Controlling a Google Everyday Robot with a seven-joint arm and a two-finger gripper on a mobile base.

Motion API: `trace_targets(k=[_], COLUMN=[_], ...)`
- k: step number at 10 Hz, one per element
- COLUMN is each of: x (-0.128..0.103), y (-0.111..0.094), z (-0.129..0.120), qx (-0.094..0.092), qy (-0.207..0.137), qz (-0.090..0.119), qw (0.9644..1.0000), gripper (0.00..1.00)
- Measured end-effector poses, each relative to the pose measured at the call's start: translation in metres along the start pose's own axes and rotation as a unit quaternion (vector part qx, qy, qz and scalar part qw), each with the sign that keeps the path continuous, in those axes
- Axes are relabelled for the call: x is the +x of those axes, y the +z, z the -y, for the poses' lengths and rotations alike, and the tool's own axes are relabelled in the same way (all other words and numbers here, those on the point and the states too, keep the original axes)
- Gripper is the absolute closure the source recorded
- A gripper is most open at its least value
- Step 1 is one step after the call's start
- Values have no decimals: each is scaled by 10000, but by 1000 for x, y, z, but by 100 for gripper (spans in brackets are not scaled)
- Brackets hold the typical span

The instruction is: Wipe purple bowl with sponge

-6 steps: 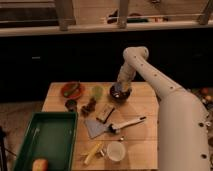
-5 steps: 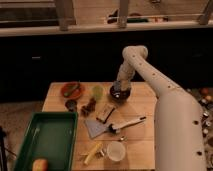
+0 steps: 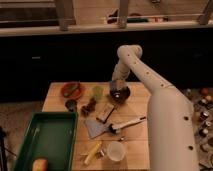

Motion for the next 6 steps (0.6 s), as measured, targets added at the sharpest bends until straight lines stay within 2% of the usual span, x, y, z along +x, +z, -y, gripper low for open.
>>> trace_targets(k=[1,3,6], x=[-6,-12,0], y=[3,7,4], z=[-12,-24,-43], qx=[-110,-214,-288], qy=[-76,-149,0], qz=[77,162,190], qw=[9999,9995,9994], gripper=[100,100,100])
